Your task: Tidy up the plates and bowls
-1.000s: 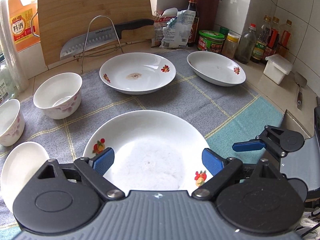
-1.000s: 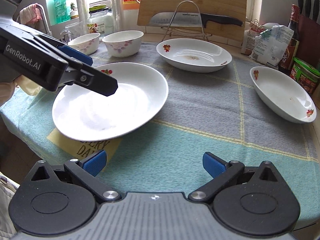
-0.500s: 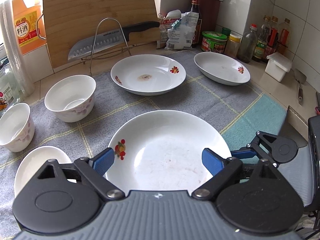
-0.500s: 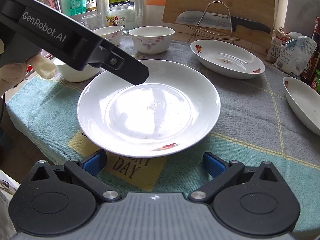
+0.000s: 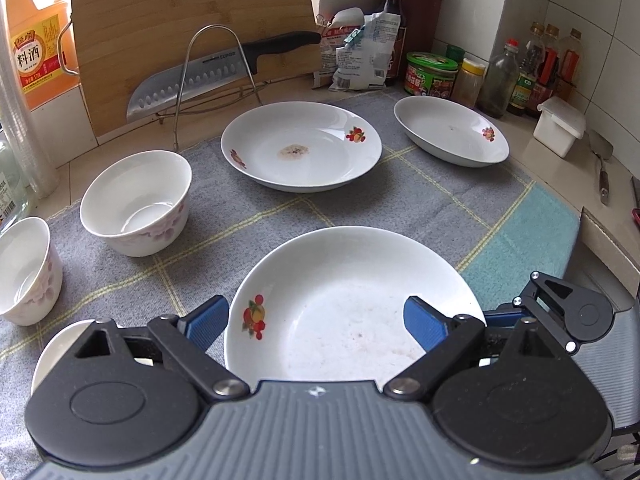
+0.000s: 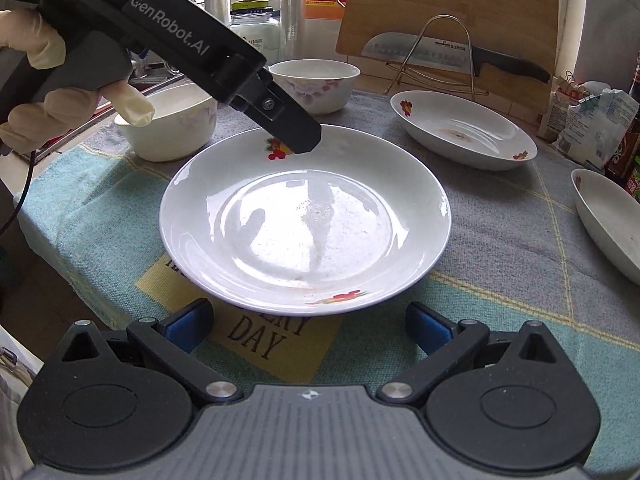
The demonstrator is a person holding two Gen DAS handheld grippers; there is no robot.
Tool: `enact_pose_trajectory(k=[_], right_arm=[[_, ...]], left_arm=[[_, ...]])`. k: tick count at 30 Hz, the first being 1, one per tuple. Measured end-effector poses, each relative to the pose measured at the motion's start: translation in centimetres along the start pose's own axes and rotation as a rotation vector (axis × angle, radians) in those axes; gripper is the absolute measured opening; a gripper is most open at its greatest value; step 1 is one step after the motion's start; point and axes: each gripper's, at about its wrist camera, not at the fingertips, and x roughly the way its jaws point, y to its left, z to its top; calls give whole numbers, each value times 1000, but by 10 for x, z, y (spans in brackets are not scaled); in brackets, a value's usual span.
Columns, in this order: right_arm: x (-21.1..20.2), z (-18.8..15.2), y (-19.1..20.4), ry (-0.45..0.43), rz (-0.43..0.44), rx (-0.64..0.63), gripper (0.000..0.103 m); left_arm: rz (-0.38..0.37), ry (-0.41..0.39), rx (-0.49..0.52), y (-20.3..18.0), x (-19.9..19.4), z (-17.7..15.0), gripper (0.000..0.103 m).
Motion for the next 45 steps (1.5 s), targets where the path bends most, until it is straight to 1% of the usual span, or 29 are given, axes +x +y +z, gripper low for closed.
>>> enact_pose_trajectory(k=[4, 8, 16, 17, 20, 21, 23, 26, 38, 45], right_arm=[[-1, -2, -1, -18, -2, 4, 103], [-3, -5, -1, -41, -4, 6, 103], [-5, -11, -1, -80, -8, 4, 103], [-5, -12, -1, -82, -7, 3, 103], [-5, -11, -1, -82, -8, 0, 103], [-4, -11, -1, -82, -9, 2, 103], [-4, -11, -1, -85, -11, 2, 103], [-4, -11, -2, -84, -9, -1, 103], [3, -4, -4, -76, 6, -16, 103], [6, -2, -4, -72, 7, -16, 103]], left_arm=[[3, 25, -5, 10, 10, 8, 94], [2, 73, -18, 22, 27, 13, 94], [-57, 172, -27, 30, 53, 17, 93], [-71, 182, -24, 30, 56, 17, 92], [-80, 199, -12, 30, 60, 18, 91], [-84, 206, -10, 30, 62, 19, 87], [-104, 223, -8, 32, 64, 20, 82], [-126, 238, -4, 35, 67, 21, 81], [-138, 268, 43, 33, 72, 28, 81], [-152, 283, 90, 28, 73, 30, 74]])
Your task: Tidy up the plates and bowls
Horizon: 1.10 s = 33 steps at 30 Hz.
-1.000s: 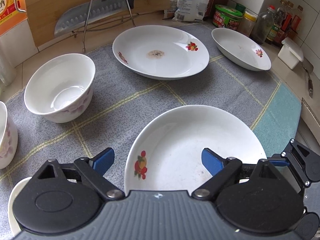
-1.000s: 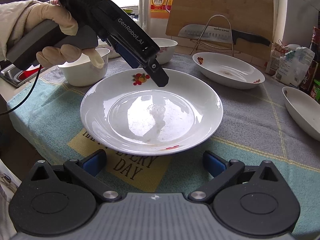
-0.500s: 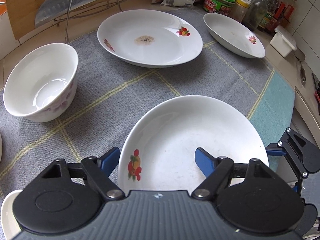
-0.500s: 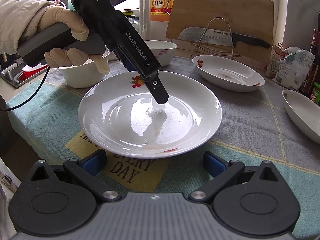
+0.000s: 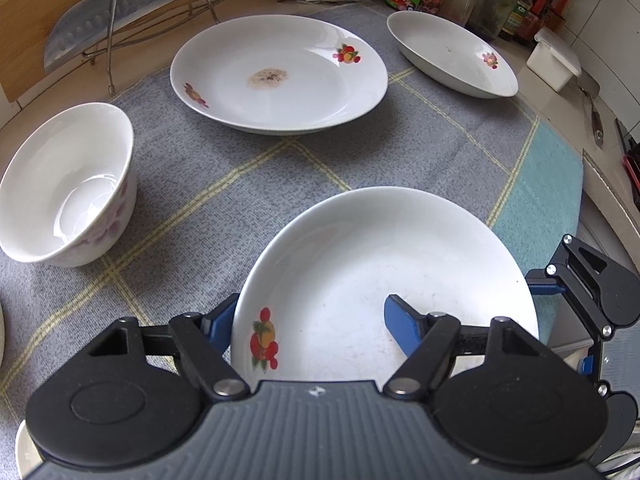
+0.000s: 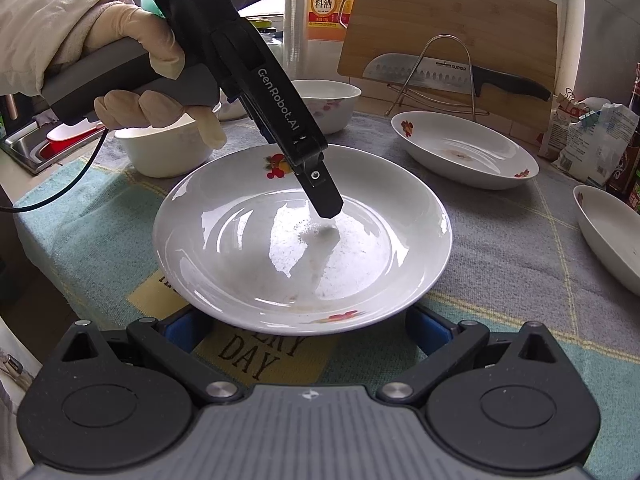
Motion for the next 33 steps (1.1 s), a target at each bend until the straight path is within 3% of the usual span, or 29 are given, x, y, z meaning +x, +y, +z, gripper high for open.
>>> enact_pose_trajectory(k=[9, 33], right_arm=[[3, 2, 0, 5, 7, -7, 103], [9, 14, 2, 71, 4, -4, 103]], left_arm=[[3, 48, 52, -1, 1, 4, 72], [-26, 48, 61, 1, 1, 5, 71]])
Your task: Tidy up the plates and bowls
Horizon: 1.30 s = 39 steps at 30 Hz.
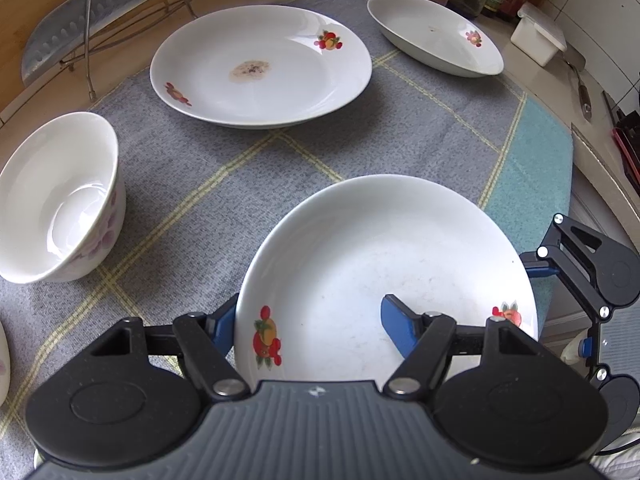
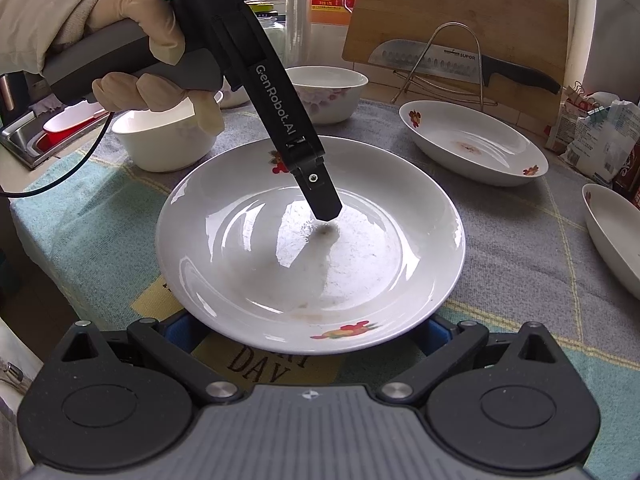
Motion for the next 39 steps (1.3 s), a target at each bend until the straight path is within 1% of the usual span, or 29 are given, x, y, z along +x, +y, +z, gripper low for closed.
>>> enact_pose_trajectory(k=[15, 28, 39], right_arm=[[2, 4, -1, 40, 4, 3, 103], [-1, 7, -6, 54, 5, -11, 103], [-12, 7, -31, 50, 32, -23, 103]], left_arm=[[-14, 4, -2, 2, -1, 1, 71], [-10, -15, -16, -4, -6, 9, 71], [9, -34, -45, -17, -7, 29, 71]])
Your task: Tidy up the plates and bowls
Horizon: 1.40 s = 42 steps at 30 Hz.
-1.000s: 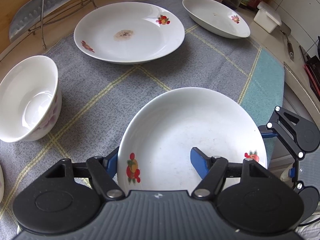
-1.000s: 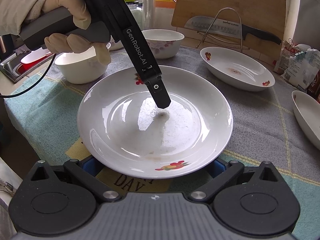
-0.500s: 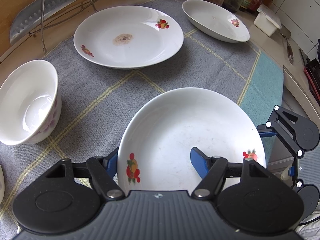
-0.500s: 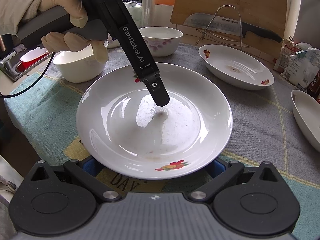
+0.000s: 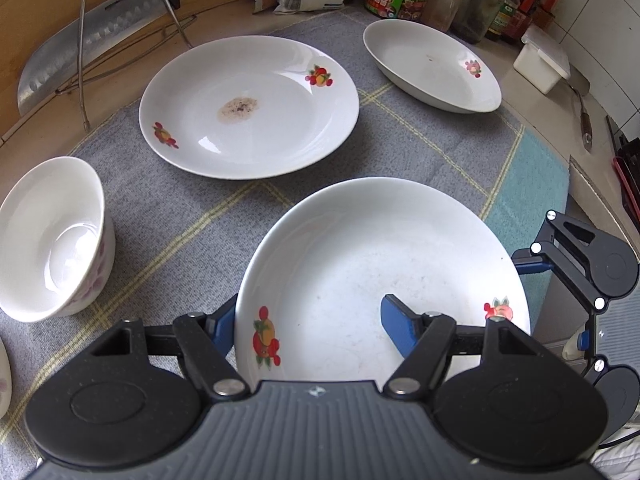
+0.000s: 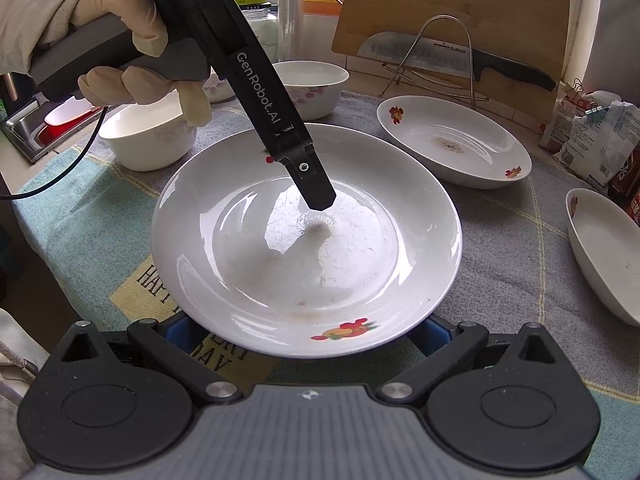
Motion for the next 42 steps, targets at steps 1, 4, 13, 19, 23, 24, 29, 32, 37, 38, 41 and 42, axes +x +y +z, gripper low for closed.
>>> enact_pose_trajectory(k=[1, 4, 13, 19, 23, 24, 29, 32, 37, 38, 41, 42], right_arm=[[-2, 0, -3, -1, 2, -4, 103], [-8, -1, -14, -3, 4, -14, 103], [-23, -4, -53, -16, 12, -35, 103], [-33, -9, -79, -29, 6, -44, 103], [-39, -12, -99, -34, -2, -39, 103], [-41, -13, -102, -36, -4, -36, 103], [-47, -17, -126, -47, -15, -20, 103], [-50, -19, -141, -54, -21, -8, 103], [-54, -24, -161, -55, -34, 15, 103], [-54, -25, -165, -54, -36, 19, 103], [-56, -29, -176, -50, -47, 25, 103], [-55, -29, -180, -48, -50, 28, 103]], left_arm=[[2, -3, -2, -2, 0, 3, 71], [8, -12, -12, -7, 2, 11, 71], [25, -38, -21, -31, 6, 39, 71], [31, -51, -16, -48, 13, 63, 71], [32, -56, -6, -59, 18, 79, 71], [31, -57, -3, -61, 20, 84, 71], [30, -64, 19, -75, 26, 104, 71], [29, -68, 33, -83, 31, 116, 71], [19, -68, 51, -93, 42, 133, 71], [16, -67, 56, -96, 45, 137, 71], [11, -66, 69, -102, 51, 147, 71], [8, -67, 72, -103, 53, 150, 71]])
